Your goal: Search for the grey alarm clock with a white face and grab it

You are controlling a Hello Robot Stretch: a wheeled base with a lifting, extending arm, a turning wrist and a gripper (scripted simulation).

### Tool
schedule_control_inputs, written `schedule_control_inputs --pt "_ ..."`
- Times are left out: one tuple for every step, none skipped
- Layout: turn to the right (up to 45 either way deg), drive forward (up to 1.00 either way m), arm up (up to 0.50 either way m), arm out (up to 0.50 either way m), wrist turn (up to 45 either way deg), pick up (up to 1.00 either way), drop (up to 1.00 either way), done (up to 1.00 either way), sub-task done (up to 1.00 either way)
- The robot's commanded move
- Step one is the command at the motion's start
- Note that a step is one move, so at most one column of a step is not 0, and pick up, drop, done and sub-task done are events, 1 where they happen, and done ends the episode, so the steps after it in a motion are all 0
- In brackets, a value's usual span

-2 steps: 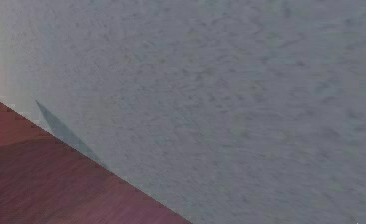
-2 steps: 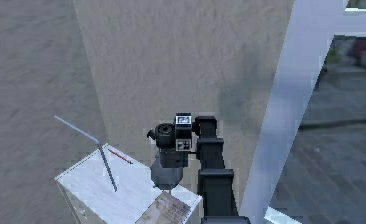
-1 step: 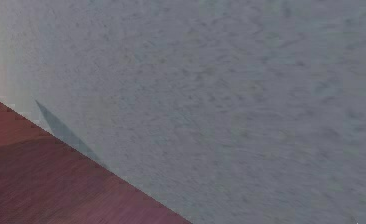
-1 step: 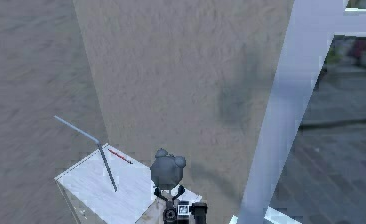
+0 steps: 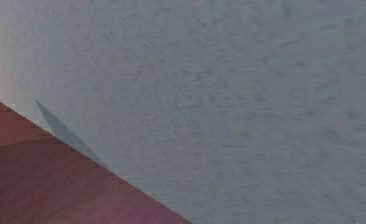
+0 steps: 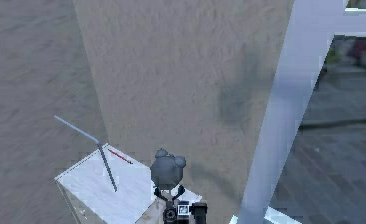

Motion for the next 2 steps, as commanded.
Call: schedule_control_inputs --pt "0.0 0.0 0.1 0.0 0.0 0.0 0.0 0.0 0.0" --pt "0.0 0.0 0.0 0.0 0.0 0.0 0.0 1.0 0.0"
